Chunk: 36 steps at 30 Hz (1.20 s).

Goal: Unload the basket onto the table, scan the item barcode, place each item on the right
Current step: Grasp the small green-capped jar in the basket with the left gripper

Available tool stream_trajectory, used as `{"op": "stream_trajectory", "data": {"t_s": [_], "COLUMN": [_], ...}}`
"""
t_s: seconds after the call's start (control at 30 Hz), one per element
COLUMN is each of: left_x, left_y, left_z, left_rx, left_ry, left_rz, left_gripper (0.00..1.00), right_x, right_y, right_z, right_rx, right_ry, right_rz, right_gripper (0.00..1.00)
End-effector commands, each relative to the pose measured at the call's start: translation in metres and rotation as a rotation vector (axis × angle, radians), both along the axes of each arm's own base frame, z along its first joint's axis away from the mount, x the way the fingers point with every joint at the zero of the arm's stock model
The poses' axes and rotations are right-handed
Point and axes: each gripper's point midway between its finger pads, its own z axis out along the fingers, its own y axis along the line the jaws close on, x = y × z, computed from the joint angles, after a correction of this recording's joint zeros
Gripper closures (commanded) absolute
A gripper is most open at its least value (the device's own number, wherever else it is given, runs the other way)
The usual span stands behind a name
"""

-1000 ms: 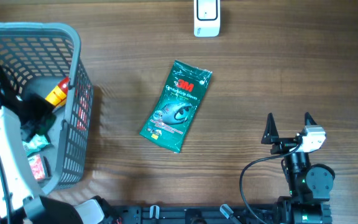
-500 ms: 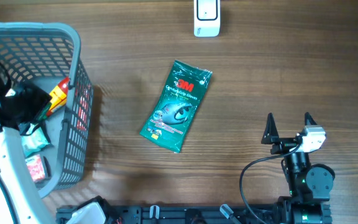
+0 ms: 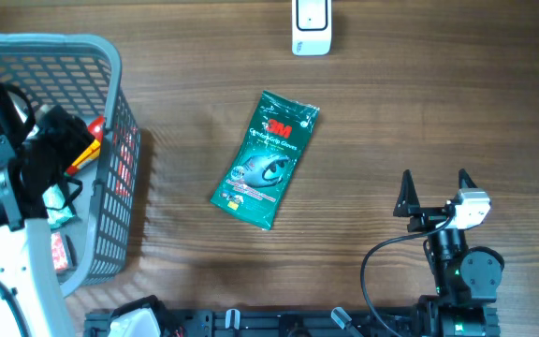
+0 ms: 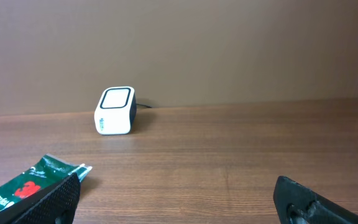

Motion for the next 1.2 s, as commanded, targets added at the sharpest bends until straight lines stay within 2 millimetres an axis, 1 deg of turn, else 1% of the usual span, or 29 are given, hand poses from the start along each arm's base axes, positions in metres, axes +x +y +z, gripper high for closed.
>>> {"op": "stream_trajectory", "data": {"t_s": [0.0,0.37,0.53,0.73,0.9,1.07,1.17], "left_x": [-0.004,-0.029,-0.026,-0.024,-0.025,-0.029,-0.031], "left_y": [-0.005,-0.014,-0.026,-0.027,-0.025,-0.022,-0.019], "left_z": [0.032,0.071,0.073,0.078,0.095,0.118,0.125], "left_rx": [0.052,0.103,0.060,0.082,0.107,0.143,0.165], "left_ry": [-0.108,-0.256,-0.280,-0.293,-0.335,-0.386,-0.398], "left_rz": [-0.035,-0.037,-0.089,-0.113,-0.104,-0.089,-0.070], "left_gripper": [0.37,0.35,0.35,0.35,0.36,0.37,0.38], "right_x": [0.000,0.000,0.000,0.000,0.000,0.000,0.000], "right_y": [0.002,0.002,0.002,0.002,0.002,0.002,0.002], "right_z": [0.002,0.002,0.002,0.002,0.002,0.002,0.002], "right_rx": [-0.013,-0.013,-0.013,-0.013,-0.013,-0.013,-0.013], "right_ry": [-0.010,-0.010,-0.010,-0.010,-0.010,-0.010,-0.010], "right_rz": [0.012,0.012,0.012,0.012,0.012,0.012,0.012], "right_gripper": [0.00,0.00,0.00,0.00,0.01,0.00,0.00]}}
